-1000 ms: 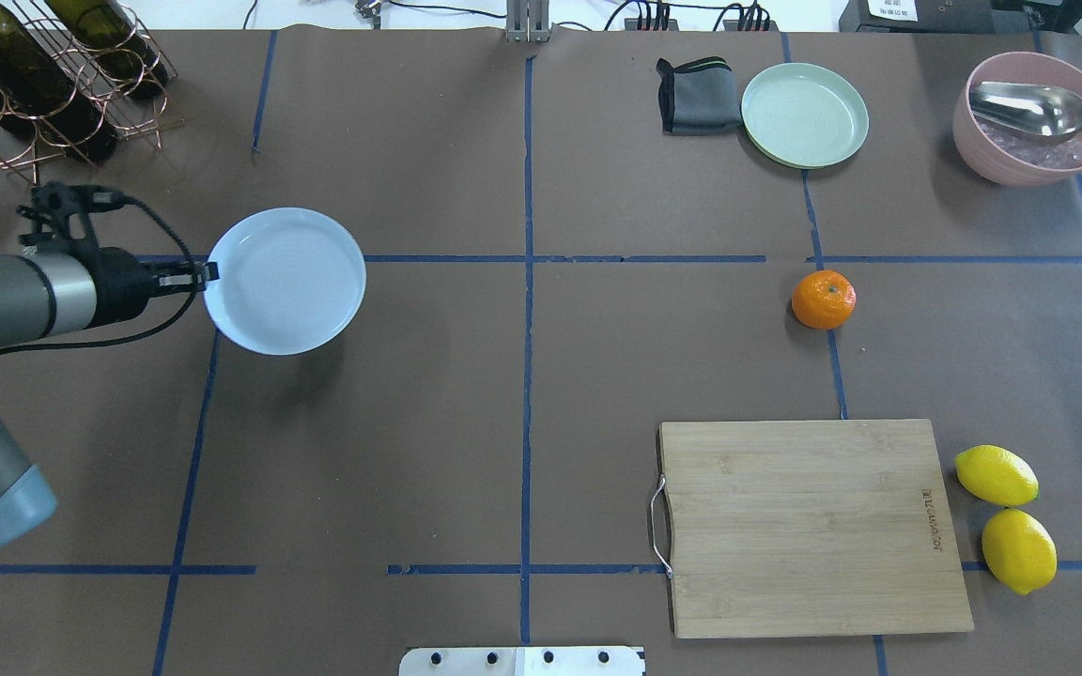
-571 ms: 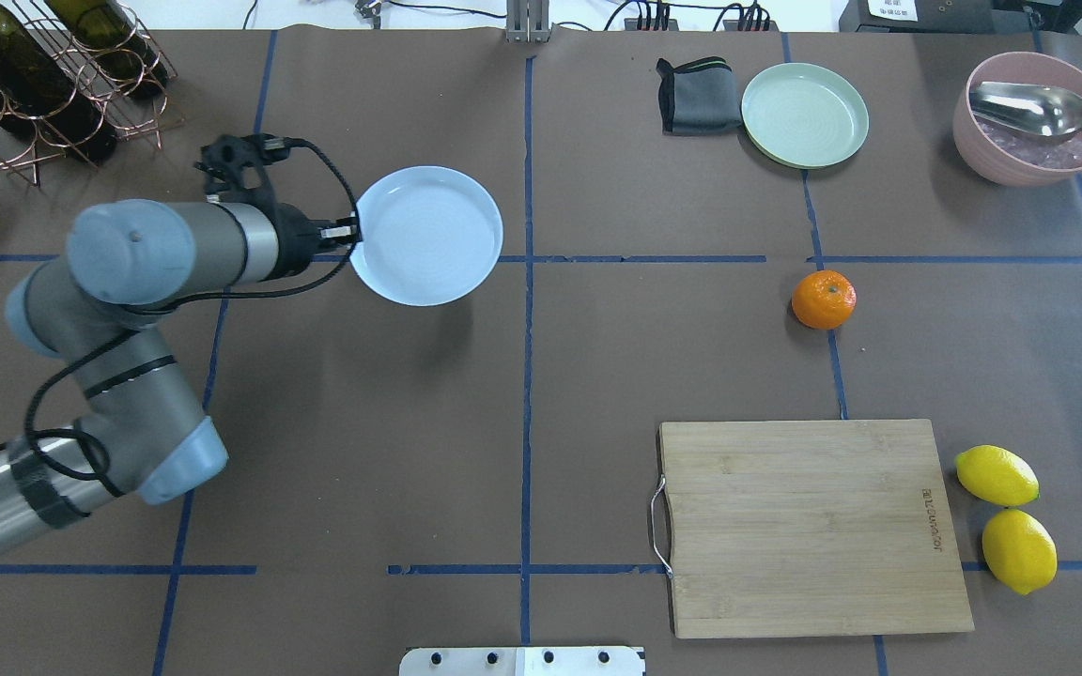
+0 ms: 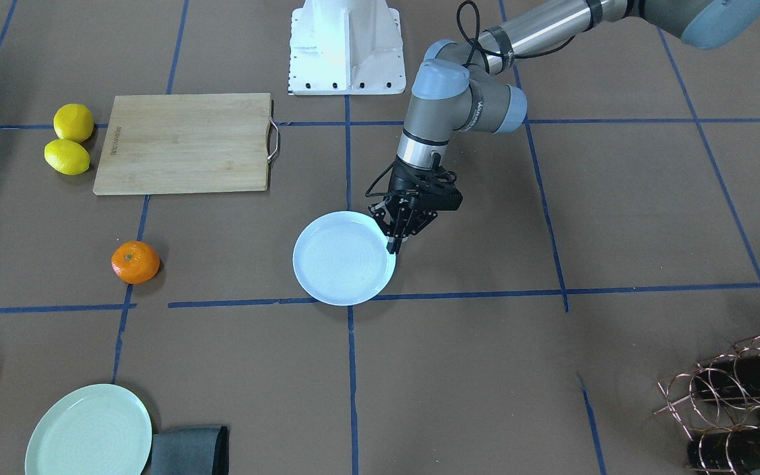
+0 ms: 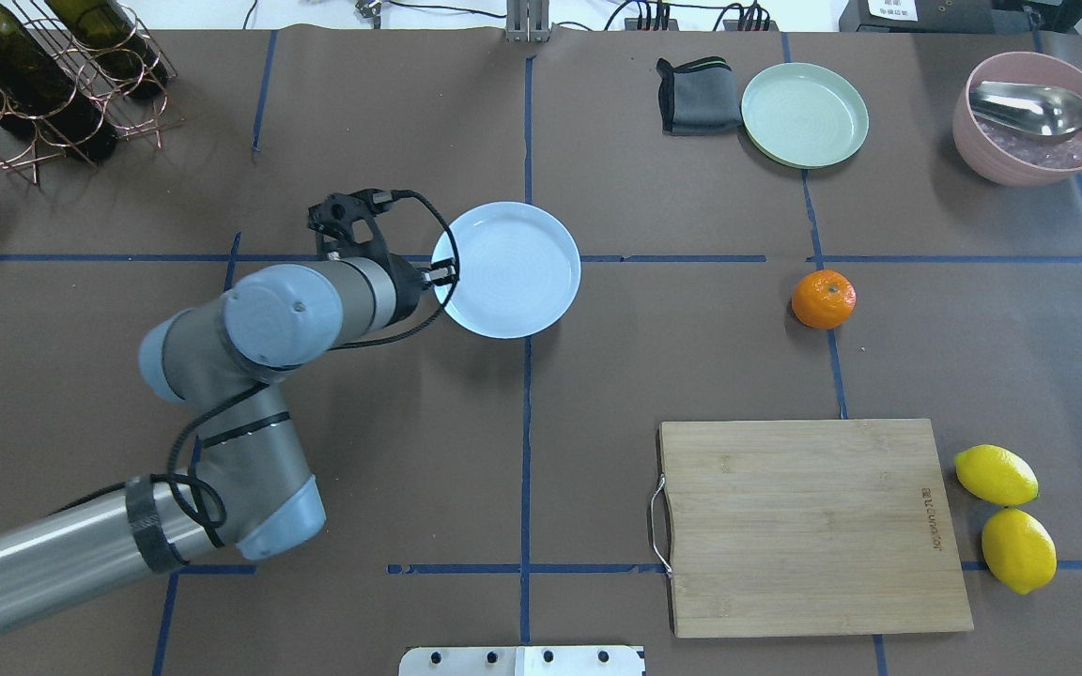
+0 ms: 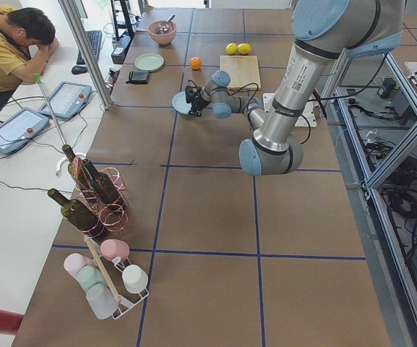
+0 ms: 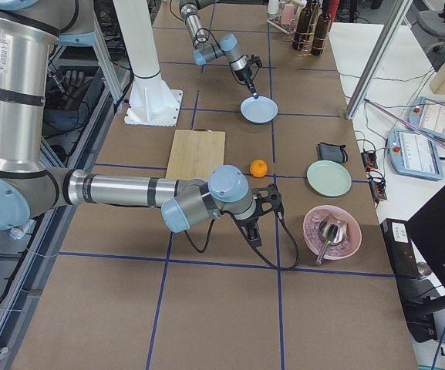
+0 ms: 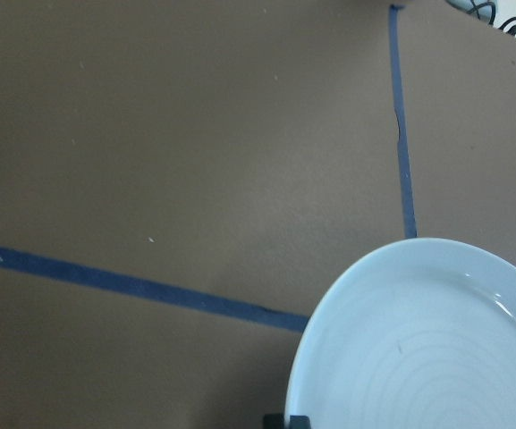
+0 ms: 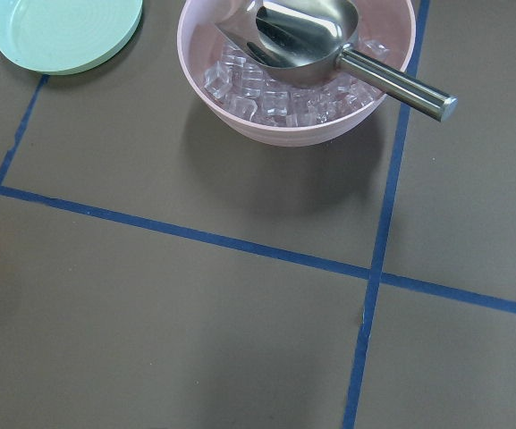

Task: Pick orange to plate
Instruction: 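Slide the light blue plate toward the table centre with the left gripper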

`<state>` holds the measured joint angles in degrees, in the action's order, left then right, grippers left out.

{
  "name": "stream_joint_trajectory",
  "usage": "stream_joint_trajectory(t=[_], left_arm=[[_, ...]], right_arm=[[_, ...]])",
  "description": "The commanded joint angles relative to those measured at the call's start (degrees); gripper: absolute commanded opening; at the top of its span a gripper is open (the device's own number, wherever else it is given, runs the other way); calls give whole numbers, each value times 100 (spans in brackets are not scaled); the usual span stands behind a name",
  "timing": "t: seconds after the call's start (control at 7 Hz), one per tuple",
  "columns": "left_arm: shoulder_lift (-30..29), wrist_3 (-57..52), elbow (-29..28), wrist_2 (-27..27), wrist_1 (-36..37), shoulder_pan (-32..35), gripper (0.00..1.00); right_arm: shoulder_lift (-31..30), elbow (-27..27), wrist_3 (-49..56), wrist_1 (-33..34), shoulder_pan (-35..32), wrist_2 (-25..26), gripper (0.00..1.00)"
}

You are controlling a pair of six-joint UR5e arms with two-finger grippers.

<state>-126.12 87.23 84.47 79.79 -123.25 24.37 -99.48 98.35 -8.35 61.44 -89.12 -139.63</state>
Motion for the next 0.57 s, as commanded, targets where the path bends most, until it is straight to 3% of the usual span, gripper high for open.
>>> stream_joint_trajectory(t=[0.0, 0.14, 0.43], left_arm=[[-1, -39, -1, -60, 47, -82, 11], [0, -205, -1, -60, 47, -73, 33], [165, -373, 226, -16, 46, -21, 100]], right_arm=[[7, 0, 0, 0, 0, -3, 100], [-1, 0, 0, 0, 0, -3, 100], [-1, 9, -18, 0, 0, -3, 100]])
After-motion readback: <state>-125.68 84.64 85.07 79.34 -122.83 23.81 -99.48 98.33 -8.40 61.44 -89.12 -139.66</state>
